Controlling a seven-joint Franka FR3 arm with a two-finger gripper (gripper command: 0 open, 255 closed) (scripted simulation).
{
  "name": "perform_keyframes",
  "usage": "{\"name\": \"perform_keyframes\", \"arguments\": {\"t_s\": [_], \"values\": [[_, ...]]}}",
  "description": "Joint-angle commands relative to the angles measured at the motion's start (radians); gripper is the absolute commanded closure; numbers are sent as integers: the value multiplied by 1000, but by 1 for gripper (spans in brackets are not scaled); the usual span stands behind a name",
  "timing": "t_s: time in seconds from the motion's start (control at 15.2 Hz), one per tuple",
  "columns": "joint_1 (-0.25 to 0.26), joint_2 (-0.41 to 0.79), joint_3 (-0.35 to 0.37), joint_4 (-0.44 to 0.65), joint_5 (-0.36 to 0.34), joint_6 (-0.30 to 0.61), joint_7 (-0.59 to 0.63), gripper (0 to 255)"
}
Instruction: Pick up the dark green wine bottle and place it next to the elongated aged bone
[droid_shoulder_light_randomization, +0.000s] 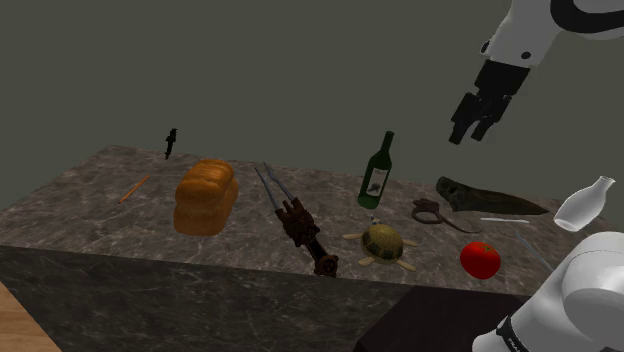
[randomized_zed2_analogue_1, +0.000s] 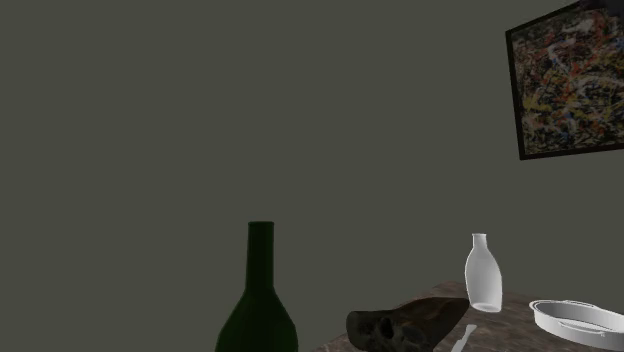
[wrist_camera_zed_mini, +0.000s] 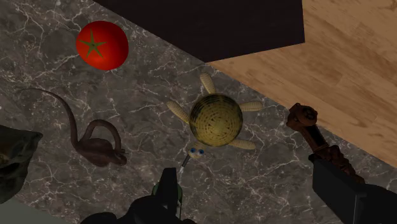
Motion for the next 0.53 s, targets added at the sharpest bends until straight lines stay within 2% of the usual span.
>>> {"name": "perform_keyframes", "arguments": {"t_s": [0.0,0.46], "values": [[0,0,0,0,0,0,0,0],[-20,273,-66,135,-9,104,-31,0]]}}
